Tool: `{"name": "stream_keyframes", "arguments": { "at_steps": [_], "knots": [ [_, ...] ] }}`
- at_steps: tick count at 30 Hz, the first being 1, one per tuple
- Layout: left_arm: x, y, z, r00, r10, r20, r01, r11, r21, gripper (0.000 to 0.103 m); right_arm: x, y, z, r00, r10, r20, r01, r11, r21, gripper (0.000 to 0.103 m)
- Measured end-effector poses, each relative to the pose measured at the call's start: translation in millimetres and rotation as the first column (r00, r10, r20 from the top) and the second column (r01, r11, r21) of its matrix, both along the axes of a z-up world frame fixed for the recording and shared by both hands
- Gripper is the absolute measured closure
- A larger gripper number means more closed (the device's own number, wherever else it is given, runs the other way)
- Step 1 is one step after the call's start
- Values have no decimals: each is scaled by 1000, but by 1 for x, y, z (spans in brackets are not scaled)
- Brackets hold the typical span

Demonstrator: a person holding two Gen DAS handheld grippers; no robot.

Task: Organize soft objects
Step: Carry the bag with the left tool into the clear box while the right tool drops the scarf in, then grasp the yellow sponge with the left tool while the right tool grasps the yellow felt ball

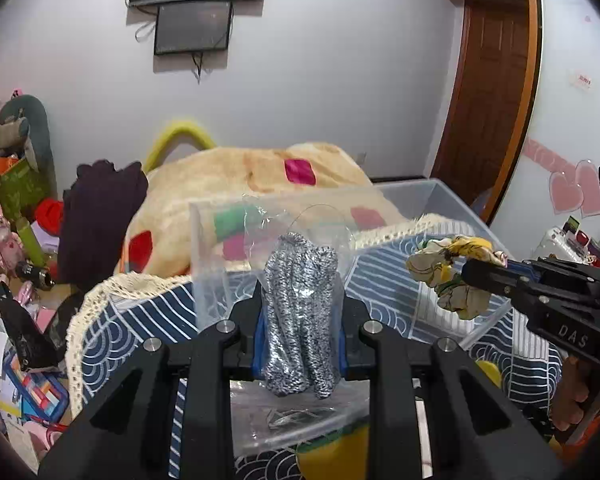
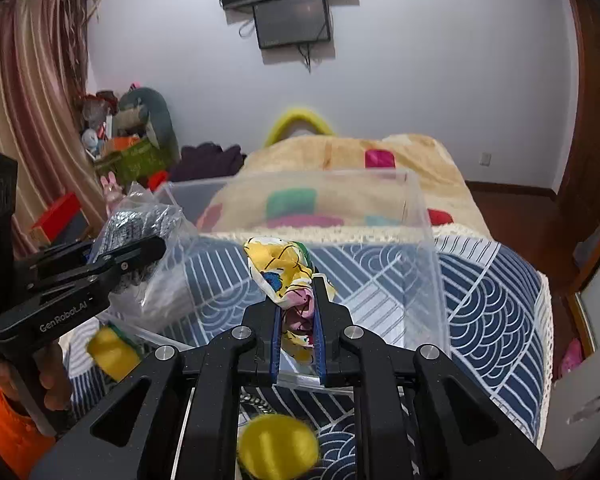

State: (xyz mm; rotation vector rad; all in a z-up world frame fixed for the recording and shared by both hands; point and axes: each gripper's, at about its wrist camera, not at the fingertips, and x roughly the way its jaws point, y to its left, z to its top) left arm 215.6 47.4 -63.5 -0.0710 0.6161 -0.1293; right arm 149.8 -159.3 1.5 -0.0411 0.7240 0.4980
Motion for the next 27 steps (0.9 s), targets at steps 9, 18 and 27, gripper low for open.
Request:
{"name": "stream_keyframes", "arguments": {
  "at_steps": [9, 18, 27],
  "knots": [
    [4, -1, -7, 999, -12, -33, 12, 1000, -22, 57, -8, 7, -1, 999, 22, 26, -20, 996, -84, 59],
    [-34, -2, 20, 997, -4, 74, 4, 1000, -2, 36, -33, -4, 30, 988, 7, 152, 1, 998, -58, 37],
    [-79, -12, 22, 992, -23, 123, 22, 1000, 11, 28, -60, -26, 31, 987, -13, 157, 15, 1000, -10, 36]
  ]
}}
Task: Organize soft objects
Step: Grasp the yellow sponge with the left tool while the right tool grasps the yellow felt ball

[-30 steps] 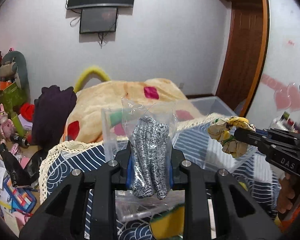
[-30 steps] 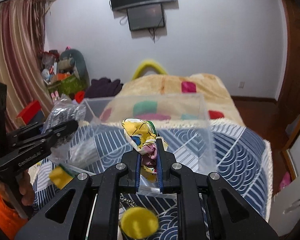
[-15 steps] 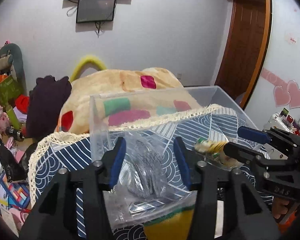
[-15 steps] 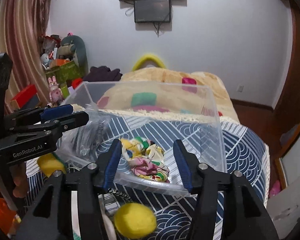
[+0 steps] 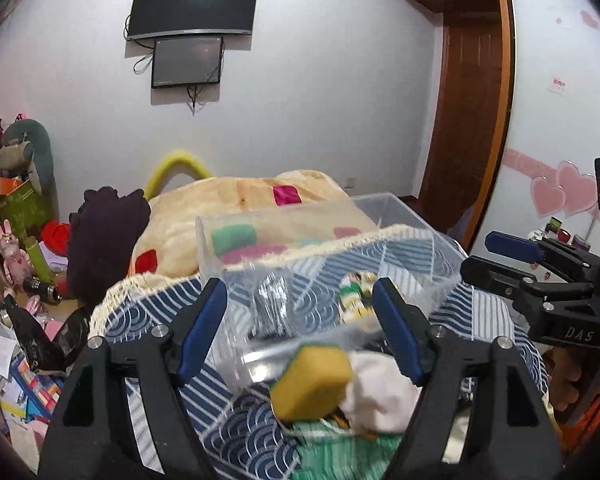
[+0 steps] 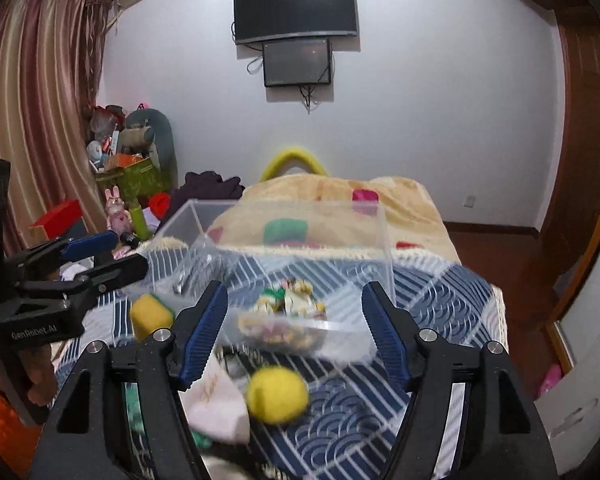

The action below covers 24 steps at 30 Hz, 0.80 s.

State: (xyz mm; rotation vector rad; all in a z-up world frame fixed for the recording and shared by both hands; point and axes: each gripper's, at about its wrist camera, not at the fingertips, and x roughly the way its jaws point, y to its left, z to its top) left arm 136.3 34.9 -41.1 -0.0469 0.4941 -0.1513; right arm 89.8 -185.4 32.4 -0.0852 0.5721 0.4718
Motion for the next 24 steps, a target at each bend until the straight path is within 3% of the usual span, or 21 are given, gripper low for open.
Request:
{"name": "stream_keyframes", "arguments": {
  "at_steps": [11, 16, 22, 24],
  "knots": [
    [-8, -11, -47, 996, 15, -91, -17, 1000, -13, 28, 8, 1, -56, 986, 4, -166, -14, 998, -56, 37],
    [-4, -10, -58, 992, 15, -122, -20, 999, -36, 41, 8, 2, -69, 973, 34, -226, -45, 998, -41, 37],
    [1, -8, -68, 989, -18, -150, 7, 997, -74, 51, 8, 6, -79, 956, 88, -278, -99, 995, -26, 63],
    [1, -10, -70, 989, -16, -146, 7, 998, -64, 55, 5, 7, -77, 961, 88, -264, -100, 994, -35, 64]
  ]
}}
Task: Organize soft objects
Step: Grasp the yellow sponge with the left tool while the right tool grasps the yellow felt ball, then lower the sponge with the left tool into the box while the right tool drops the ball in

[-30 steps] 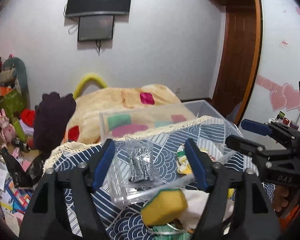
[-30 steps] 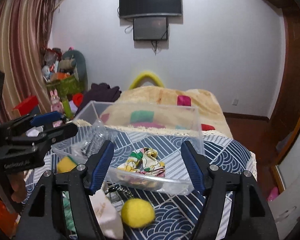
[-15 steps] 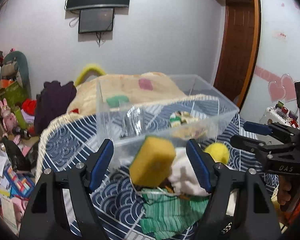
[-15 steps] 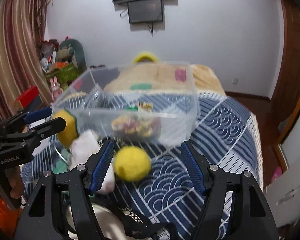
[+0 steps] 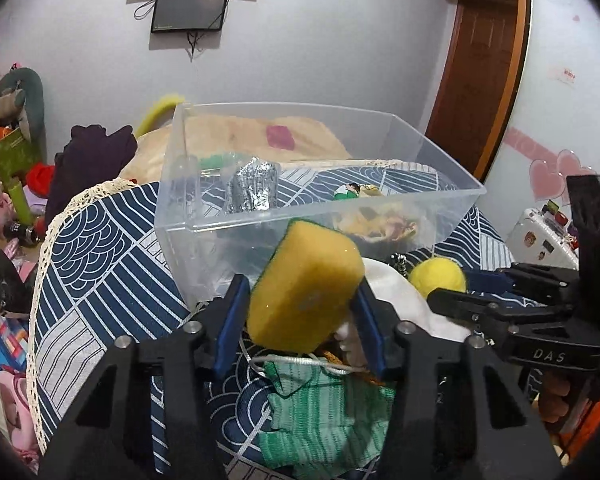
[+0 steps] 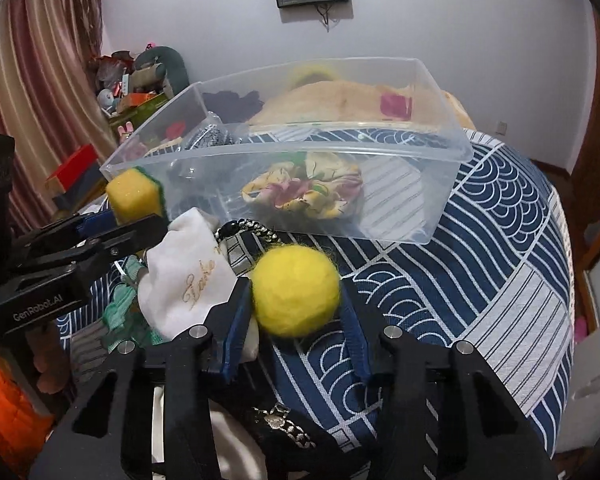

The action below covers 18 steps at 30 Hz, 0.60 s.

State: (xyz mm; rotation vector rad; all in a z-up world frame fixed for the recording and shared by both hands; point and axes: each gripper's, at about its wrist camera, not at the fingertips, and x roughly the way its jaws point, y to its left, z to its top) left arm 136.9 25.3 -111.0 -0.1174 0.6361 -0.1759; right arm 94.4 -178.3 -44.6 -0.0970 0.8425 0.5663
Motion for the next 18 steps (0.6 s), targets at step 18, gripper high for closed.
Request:
{"name": "stream_keyframes", "arguments": {
  "at_steps": [18],
  "knots": [
    [-34, 7, 40, 988, 52, 145, -55, 998, 19, 62, -16, -21, 52, 984, -74, 162, 64, 996, 65, 65]
  ]
}}
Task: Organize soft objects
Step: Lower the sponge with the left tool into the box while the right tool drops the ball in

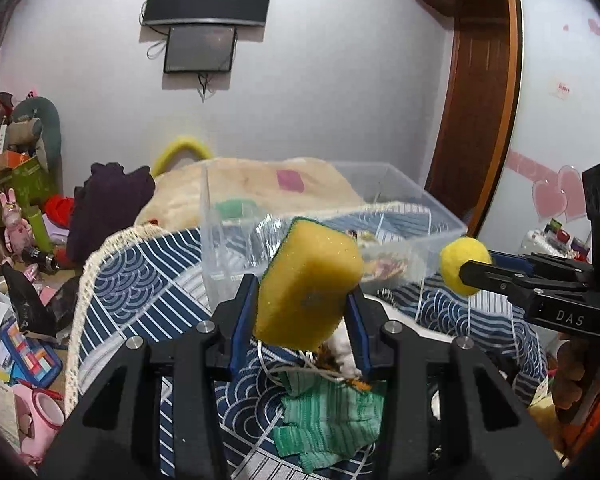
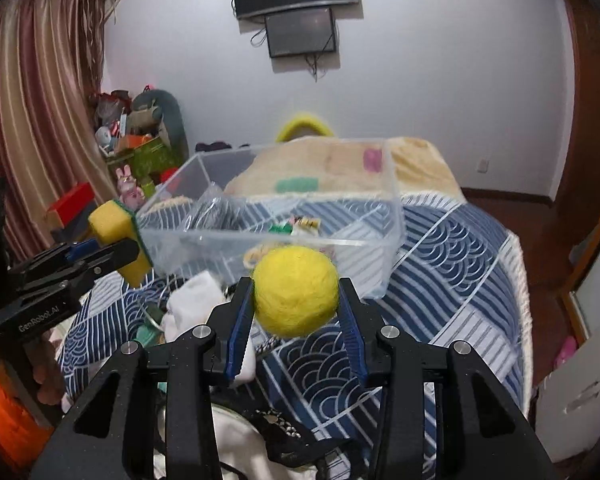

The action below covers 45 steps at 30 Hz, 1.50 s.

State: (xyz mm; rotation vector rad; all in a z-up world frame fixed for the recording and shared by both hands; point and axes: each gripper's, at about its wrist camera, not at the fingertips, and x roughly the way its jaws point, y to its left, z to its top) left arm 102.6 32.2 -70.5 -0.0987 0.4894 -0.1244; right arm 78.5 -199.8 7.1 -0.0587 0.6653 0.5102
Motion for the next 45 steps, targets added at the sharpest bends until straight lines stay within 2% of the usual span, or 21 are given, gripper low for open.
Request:
{"name": "stream_keyframes", "arguments": {
  "at_steps": [7, 14, 21, 33, 37, 38, 39, 43, 45],
  "knots": [
    [7, 3, 25, 998, 15, 54, -16, 1000, 27, 61, 6, -1, 25, 997, -38, 67, 38, 999, 9, 65],
    [28, 5, 29, 997, 27, 71, -29, 999, 33, 61, 23, 2, 38, 992, -70, 110, 65, 997, 45, 65],
    [67, 5, 13, 999, 42, 0, -42, 998, 55, 61, 49, 14, 23, 994, -89, 68, 87, 996, 34, 65],
    [90, -11, -7, 998, 24, -65, -17, 993, 114, 61, 71, 30, -4, 996, -80, -38, 79, 997, -16, 62],
    [91, -12, -9, 997, 22, -77, -12, 993, 120, 55, 68, 33, -5, 996, -83, -27, 82, 996, -35, 61],
    [91, -13, -9, 997, 21, -81, -11, 993, 118, 50, 68, 33, -5, 997, -78, -29, 77, 996, -38, 60],
    [90, -13, -9, 996, 18, -82, -8, 994, 113, 46, 66, 34, -4, 997, -74, -29, 73, 997, -40, 57],
    [84, -13, -4, 997, 17, -76, -9, 994, 106, 43, 62, 29, 1, 997, -79, -4, 79, 996, -38, 50],
    [79, -12, 0, 997, 16, -70, -9, 995, 100, 34, 57, 26, 6, 997, -81, 11, 81, 996, -33, 47]
  ]
}}
